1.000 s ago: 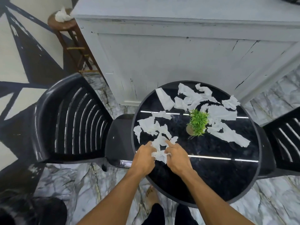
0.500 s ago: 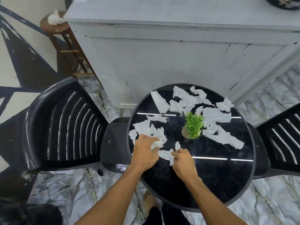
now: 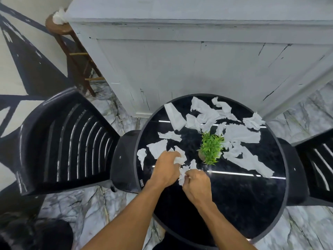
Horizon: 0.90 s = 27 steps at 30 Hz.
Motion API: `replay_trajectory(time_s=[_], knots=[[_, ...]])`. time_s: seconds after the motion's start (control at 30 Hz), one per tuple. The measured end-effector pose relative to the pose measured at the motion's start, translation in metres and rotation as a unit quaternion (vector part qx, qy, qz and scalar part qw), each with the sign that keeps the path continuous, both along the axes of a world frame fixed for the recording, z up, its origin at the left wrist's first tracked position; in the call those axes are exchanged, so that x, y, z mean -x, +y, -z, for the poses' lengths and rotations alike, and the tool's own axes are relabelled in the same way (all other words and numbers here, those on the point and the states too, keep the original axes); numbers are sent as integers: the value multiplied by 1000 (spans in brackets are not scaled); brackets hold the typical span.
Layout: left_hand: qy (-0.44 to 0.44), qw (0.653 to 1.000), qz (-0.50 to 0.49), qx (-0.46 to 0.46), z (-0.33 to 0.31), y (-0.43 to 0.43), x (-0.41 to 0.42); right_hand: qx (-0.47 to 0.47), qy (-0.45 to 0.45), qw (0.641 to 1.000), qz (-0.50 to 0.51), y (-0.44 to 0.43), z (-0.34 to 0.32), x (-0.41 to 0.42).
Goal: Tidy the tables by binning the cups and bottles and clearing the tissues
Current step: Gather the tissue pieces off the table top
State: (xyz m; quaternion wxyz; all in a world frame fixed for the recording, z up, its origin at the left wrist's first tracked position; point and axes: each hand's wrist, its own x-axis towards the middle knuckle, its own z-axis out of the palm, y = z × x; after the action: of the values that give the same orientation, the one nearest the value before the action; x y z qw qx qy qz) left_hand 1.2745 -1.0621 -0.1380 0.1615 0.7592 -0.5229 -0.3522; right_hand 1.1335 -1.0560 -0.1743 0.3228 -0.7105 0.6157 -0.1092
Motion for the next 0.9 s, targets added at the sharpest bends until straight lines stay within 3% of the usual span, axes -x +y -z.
replay_trajectory(time_s=[0.17,0.27,0.43,0.6,0.77,0.9], knots=[[109,978,-163,68,-20,-5,-23,-84,58,995,21,-7,-20,-26],[53,976,-199,64,-15,-8,-47,-98,61,993,14,-15,-23,-33],[-50,996,-74,-6,15,-1,-58,-46,-16,998,34,-15,-18,-30],[-39,999,2,18,25,1,-48,56,-50,996,56,-32,-23,-51],[25,999,-6,37,20,2,-54,39,-11,999,19,-58,-33,-79],[-75,995,32,58,27,5,-60,-22,76,995,-60,-84,-33,-92]])
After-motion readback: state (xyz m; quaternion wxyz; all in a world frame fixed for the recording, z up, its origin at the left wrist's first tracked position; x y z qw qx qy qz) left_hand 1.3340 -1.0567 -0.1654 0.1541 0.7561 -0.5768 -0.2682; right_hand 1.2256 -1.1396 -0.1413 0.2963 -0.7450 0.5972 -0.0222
